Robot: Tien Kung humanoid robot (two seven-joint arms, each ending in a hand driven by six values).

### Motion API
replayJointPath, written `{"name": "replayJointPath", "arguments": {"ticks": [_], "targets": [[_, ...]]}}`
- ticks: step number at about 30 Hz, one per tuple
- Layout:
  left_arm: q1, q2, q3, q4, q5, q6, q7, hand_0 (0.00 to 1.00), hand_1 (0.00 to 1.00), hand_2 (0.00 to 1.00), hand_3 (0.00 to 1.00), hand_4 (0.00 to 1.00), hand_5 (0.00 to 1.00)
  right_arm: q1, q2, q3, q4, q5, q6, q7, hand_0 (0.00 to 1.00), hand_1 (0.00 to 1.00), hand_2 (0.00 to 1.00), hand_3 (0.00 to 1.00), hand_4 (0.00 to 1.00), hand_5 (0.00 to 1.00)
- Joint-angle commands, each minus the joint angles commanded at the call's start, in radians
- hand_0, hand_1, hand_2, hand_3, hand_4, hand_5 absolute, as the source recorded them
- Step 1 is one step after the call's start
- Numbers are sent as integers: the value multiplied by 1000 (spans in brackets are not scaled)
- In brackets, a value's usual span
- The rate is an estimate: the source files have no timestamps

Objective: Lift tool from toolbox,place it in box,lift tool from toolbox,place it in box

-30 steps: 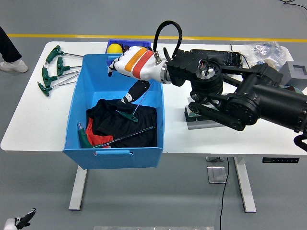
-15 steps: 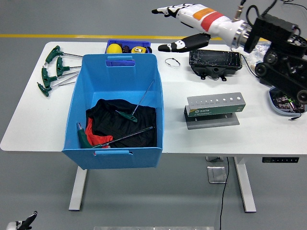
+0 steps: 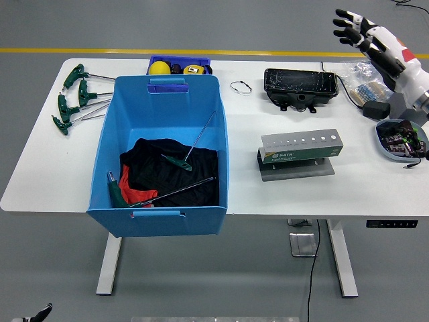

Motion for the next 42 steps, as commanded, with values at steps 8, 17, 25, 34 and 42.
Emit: {"name": "replayJointPath", "arguments": {"ticks": [8,17,25,34,42], "targets": [[6,-9,5,0,-5,-4,2,681,592,689,692,754,703,-299,26,296,115,209,63,-40,890,863,895,941,998,998],[5,-17,143,0,-173,5,-22,686,642,706,683,742,692,-537,176,534,221,118,67,-63,898,865,891,934,998,998],[3,-14,196,0,-233,3,-38,687,650,710,677,733,683,-598,321,638,245,63,68,-85,897,865,891,926,998,998],[4,-21,101,0,-182,6,-43,695,658,711,669,727,674,-581,373,687,230,-1,54,-96,889,864,893,920,998,998],[4,-32,9,0,-112,7,-42,696,661,715,666,727,673,-556,376,680,222,-24,60,-113,888,865,894,908,998,998]]}}
